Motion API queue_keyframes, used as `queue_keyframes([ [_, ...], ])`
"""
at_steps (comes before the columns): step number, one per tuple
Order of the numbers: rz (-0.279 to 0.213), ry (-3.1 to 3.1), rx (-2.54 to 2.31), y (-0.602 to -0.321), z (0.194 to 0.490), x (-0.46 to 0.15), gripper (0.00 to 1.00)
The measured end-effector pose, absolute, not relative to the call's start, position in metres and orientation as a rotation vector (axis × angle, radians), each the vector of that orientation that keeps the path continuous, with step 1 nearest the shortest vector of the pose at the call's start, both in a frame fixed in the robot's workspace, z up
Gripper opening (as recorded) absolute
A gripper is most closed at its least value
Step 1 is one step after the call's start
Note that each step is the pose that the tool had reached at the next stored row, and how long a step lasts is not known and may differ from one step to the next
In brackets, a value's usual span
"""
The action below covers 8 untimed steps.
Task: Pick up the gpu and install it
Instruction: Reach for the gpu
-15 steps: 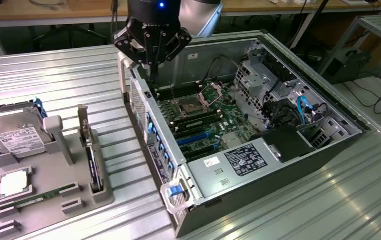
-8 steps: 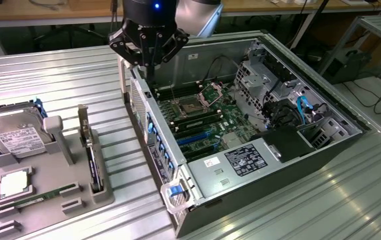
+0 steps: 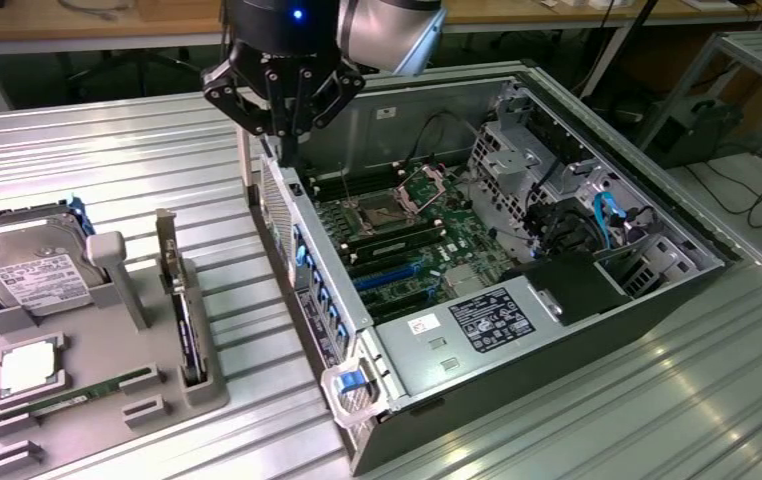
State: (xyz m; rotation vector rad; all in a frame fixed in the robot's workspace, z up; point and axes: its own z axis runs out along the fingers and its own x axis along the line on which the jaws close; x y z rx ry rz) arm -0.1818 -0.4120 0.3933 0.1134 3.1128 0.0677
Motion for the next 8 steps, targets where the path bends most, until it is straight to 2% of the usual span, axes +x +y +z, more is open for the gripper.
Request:
queue_keyframes([
  [8,0.068,3.113,0.111,-0.4143,0.3933,-0.1887,0.11],
])
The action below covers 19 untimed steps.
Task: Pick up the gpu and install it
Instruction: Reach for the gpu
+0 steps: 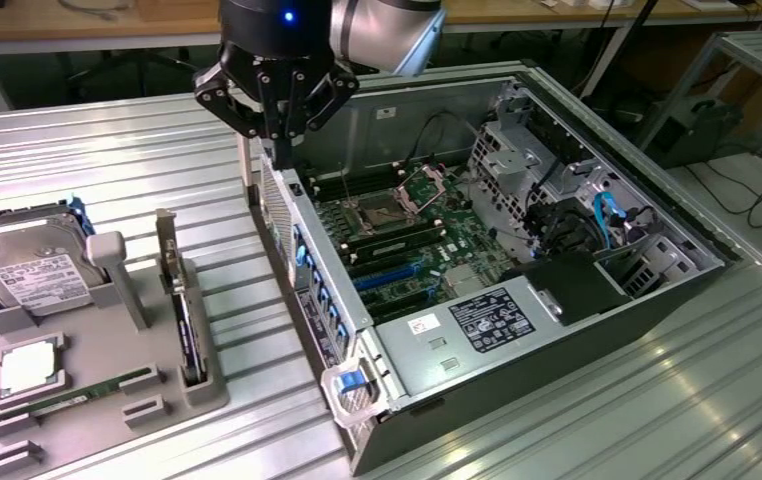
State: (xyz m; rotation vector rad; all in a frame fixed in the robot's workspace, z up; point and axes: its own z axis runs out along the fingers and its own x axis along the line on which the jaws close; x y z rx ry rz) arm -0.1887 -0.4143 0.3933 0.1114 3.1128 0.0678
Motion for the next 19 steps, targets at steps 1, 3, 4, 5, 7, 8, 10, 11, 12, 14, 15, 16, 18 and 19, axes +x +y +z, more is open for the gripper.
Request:
queue_keyframes([
  [1,0.068,3.113,0.111,-0.414,0.393,-0.189,0.11],
  [3,0.068,3.113,0.111,-0.415,0.393,-0.191,0.11],
  [4,0.068,3.113,0.111,-0.415,0.393,-0.191,0.11],
  [5,0.068,3.113,0.111,-0.415,0.393,-0.192,0.11],
  [7,0.068,3.113,0.110,-0.416,0.393,-0.194,0.11],
  [8,0.068,3.113,0.110,-0.416,0.393,-0.195,0.11],
  [10,0.068,3.113,0.109,-0.416,0.393,-0.196,0.11],
  [11,0.068,3.113,0.109,-0.417,0.393,-0.197,0.11],
  [12,0.068,3.113,0.109,-0.417,0.393,-0.197,0.11],
  [14,0.068,3.113,0.109,-0.417,0.393,-0.198,0.11],
  [15,0.068,3.113,0.109,-0.417,0.393,-0.199,0.11],
  [16,0.068,3.113,0.108,-0.417,0.393,-0.199,0.11],
  [18,0.068,3.113,0.108,-0.418,0.393,-0.200,0.11],
  [19,0.068,3.113,0.108,-0.418,0.393,-0.201,0.11],
])
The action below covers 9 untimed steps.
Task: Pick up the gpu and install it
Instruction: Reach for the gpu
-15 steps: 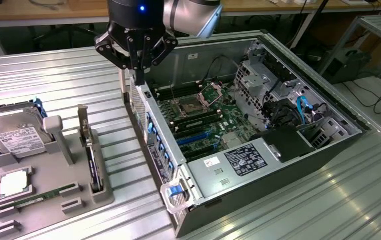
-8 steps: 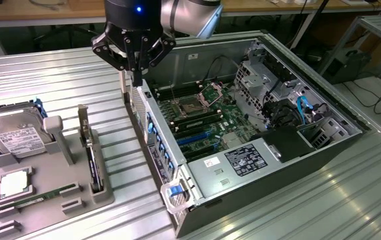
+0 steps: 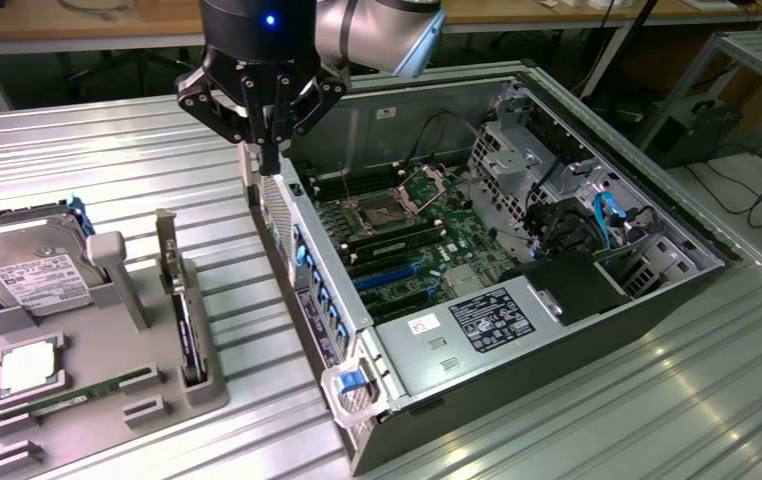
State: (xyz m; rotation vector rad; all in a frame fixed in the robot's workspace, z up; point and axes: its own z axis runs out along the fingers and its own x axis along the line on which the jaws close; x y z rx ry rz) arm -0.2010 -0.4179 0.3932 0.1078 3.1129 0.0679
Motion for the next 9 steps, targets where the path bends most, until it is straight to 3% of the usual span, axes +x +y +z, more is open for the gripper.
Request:
queue_keyframes([
  [9,0.068,3.113,0.103,-0.425,0.393,-0.221,0.11],
])
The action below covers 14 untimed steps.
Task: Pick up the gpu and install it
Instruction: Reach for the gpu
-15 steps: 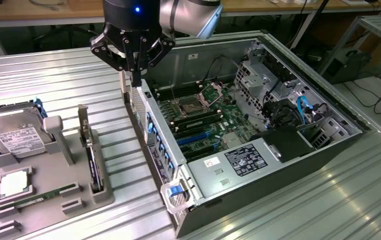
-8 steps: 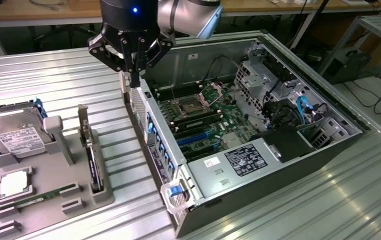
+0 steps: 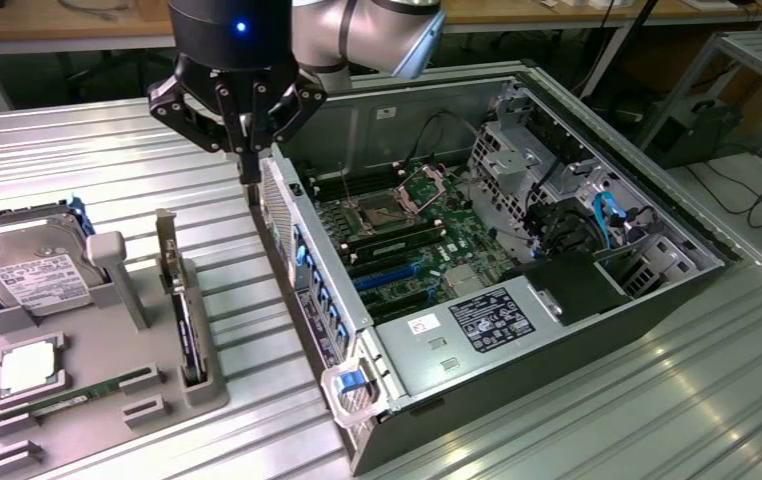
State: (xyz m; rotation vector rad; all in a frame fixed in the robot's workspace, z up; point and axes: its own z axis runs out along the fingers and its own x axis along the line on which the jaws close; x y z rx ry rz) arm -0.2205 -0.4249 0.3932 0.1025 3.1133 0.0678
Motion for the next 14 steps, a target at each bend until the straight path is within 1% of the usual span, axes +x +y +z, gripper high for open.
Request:
queue_keyframes([
  [14,0.068,3.113,0.100,-0.4283,0.3932,-0.2297,0.11],
])
